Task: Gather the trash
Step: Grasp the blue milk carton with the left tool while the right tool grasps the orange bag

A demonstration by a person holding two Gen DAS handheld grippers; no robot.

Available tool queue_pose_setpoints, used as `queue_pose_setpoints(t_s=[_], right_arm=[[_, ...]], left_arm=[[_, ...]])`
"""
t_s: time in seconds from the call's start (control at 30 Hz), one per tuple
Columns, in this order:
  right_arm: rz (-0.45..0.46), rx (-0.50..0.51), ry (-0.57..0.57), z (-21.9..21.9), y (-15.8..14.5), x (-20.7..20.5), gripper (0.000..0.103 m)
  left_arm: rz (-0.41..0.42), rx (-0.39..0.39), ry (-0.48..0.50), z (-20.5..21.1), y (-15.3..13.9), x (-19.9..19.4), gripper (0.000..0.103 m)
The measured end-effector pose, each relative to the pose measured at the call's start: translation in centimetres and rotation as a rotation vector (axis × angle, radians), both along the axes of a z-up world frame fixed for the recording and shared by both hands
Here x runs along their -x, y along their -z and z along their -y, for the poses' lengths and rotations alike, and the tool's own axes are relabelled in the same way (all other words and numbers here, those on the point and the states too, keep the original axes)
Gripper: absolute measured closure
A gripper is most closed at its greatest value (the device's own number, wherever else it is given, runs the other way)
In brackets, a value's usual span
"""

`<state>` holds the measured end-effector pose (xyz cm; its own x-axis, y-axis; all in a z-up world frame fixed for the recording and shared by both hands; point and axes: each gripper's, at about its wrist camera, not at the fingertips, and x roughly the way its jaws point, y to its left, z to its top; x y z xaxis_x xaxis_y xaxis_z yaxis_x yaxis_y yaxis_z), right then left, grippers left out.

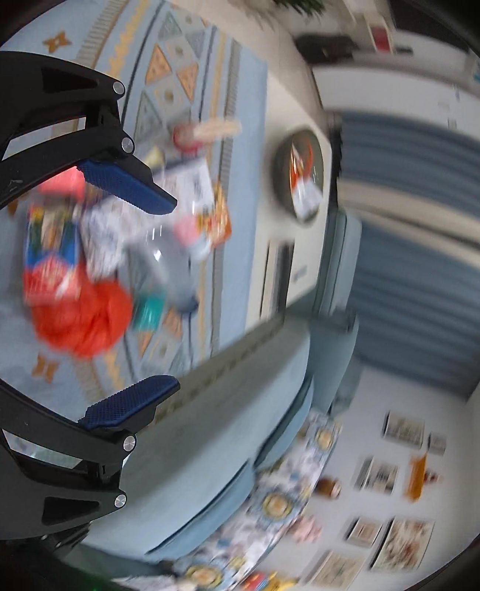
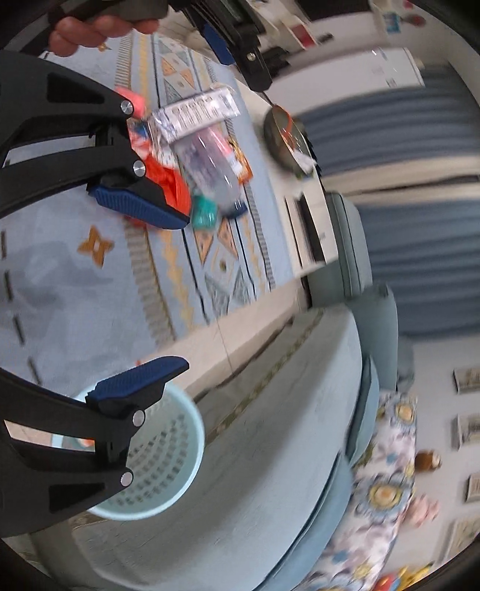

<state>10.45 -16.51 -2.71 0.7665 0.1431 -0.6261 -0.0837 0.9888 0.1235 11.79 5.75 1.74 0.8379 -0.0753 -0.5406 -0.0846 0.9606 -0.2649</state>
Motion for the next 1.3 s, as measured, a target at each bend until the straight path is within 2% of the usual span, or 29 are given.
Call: queue_pose_setpoints(t_s=[0.2, 0.37, 0.6, 0.87, 0.9, 0.93, 1.03, 1.07, 1.13, 1.3], right_arm=[[-0.020, 0.038, -0.100, -4.6, 1.6, -1.6, 0.036], [-0.101, -0.011, -0.167, -6.4, 4.6, -3.3, 0.036], [-0.185, -0.013, -0.201, -8.1, 8.3, -4.6, 0.036], [-0.249, 0.004, -0.237, -9.6, 10.1, -5.3, 0.036], [-0.253, -0.005, -0.241, -9.6, 10.2, -5.3, 0.038], [-0.259, -0.021, -0.253, -9.6, 10.2, -5.3, 0.046], [-0.248, -0.034, -0.263, -9.4, 10.0, -4.9, 0.059], [-0.241, -0.039, -0.265, -9.4, 9.9, -4.7, 0.064], [-0.228, -0.047, -0.269, -9.2, 9.5, -4.3, 0.067], [-0.178, -0.059, -0.249, -8.1, 8.1, -3.2, 0.071]], left_arm=[[-0.062, 0.054, -0.119, -5.1, 3.1, -1.0, 0.017], [-0.120, 0.074, -0.171, -7.1, 6.0, -1.4, 0.017], [-0.195, 0.092, -0.171, -7.5, 9.1, -3.0, 0.017], [-0.272, 0.158, -0.147, -7.6, 11.8, -4.3, 0.018], [-0.278, 0.167, -0.141, -7.5, 12.1, -4.3, 0.018], [-0.280, 0.180, -0.135, -7.5, 12.3, -4.3, 0.018], [-0.272, 0.232, -0.116, -7.6, 12.6, -4.3, 0.029], [-0.264, 0.246, -0.106, -7.6, 12.5, -4.2, 0.042], [-0.239, 0.262, -0.077, -7.5, 12.3, -4.0, 0.054], [-0.161, 0.254, -0.041, -6.8, 10.7, -2.7, 0.069]])
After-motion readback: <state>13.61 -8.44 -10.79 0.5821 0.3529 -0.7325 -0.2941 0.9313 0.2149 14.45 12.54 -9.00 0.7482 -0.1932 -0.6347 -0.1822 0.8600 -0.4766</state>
